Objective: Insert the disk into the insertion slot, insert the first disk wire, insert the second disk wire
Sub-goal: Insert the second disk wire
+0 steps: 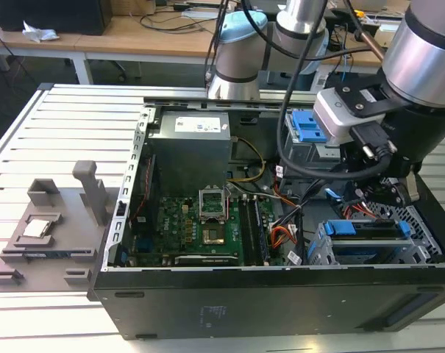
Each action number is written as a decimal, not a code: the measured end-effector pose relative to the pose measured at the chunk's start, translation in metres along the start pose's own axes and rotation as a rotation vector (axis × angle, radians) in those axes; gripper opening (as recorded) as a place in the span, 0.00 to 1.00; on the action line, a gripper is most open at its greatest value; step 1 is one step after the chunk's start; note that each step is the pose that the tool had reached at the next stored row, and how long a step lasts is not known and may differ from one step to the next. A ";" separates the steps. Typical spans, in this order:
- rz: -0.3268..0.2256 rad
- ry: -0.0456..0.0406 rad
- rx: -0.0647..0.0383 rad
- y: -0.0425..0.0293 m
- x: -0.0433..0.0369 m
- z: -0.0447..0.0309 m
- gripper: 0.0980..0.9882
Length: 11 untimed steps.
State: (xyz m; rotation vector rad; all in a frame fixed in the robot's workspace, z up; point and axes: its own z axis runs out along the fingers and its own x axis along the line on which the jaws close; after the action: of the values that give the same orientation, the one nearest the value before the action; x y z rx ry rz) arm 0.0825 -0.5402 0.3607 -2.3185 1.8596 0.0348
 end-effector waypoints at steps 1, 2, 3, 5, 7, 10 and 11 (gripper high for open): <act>0.001 -0.0004 -0.002 -0.0016 0.0008 0.0006 0.03; 0.002 -0.0010 -0.005 -0.0044 0.0021 0.0016 0.03; 0.003 -0.0015 -0.007 -0.0071 0.0036 0.0029 0.03; 0.004 -0.0019 -0.009 -0.0093 0.0062 0.0044 0.03; 0.005 -0.0022 -0.011 -0.0115 0.0096 0.0061 0.03; 0.007 -0.0023 -0.012 -0.0135 0.0156 0.0081 0.03; 0.008 -0.0023 -0.012 -0.0139 0.0177 0.0085 0.03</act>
State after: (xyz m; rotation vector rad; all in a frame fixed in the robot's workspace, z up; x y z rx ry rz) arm 0.1007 -0.5532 0.3517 -2.3183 1.8726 0.0499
